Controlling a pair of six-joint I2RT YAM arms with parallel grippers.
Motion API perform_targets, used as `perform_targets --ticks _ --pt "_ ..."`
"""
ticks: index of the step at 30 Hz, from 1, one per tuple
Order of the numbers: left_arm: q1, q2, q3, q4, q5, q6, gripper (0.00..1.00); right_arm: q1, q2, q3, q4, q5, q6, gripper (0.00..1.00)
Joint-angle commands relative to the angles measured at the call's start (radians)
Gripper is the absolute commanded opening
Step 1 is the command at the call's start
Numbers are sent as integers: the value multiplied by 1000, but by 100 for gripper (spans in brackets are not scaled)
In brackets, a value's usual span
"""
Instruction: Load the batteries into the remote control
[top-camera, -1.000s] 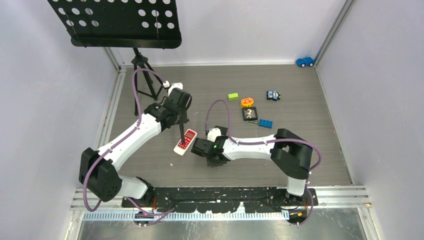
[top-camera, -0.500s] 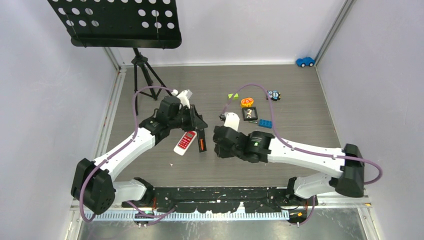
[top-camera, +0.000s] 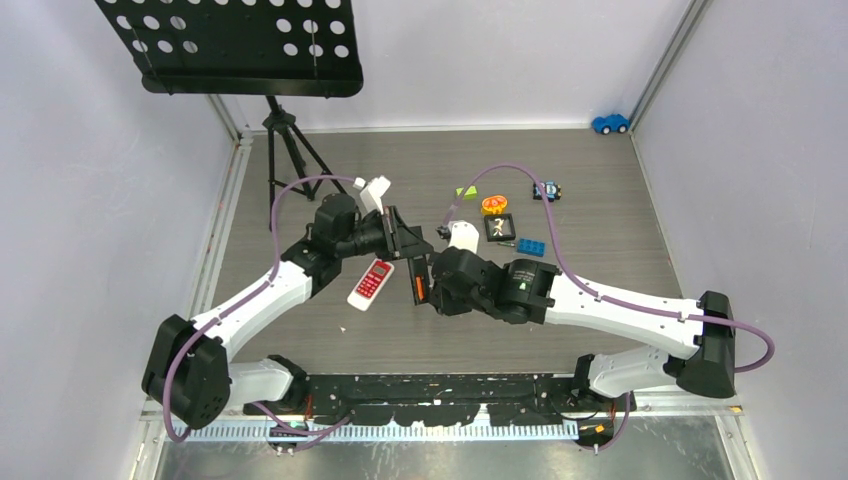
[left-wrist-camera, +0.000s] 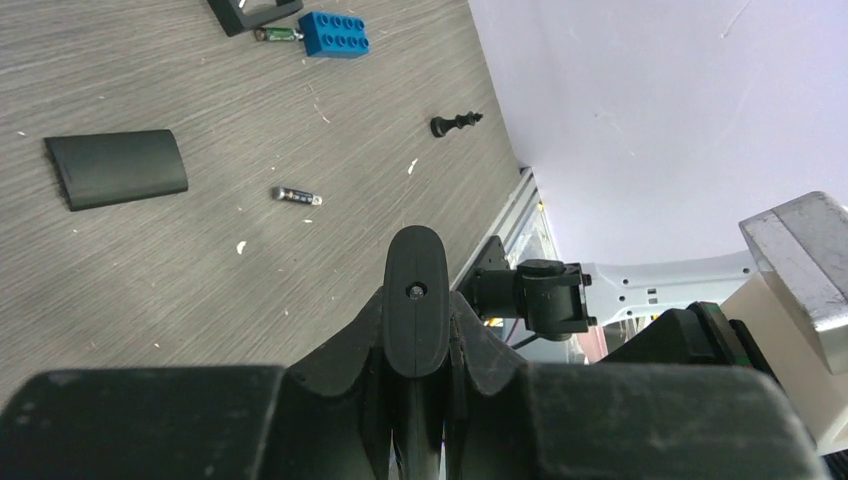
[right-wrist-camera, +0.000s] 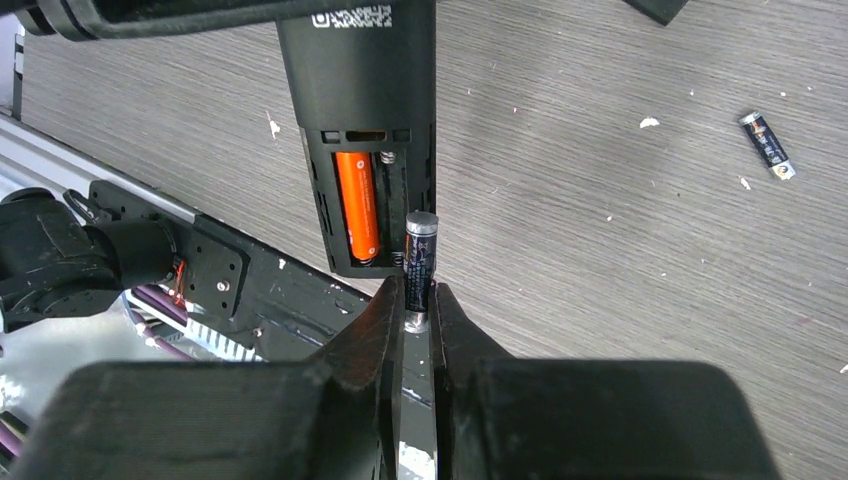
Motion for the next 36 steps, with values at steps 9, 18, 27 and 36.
perform_targets --ticks 9,18,27,36 --pt "0 -5 -22 100 76 -86 0 2 33 78 6 -19 -58 11" --pt "0 1 -33 139 115 -139 0 2 71 98 -19 -44 -44 19" --pt "4 -4 -32 103 122 -174 0 2 71 115 -44 -22 -25 34" --pt "39 2 -44 108 108 -226 0 1 -128 -4 94 35 30 52"
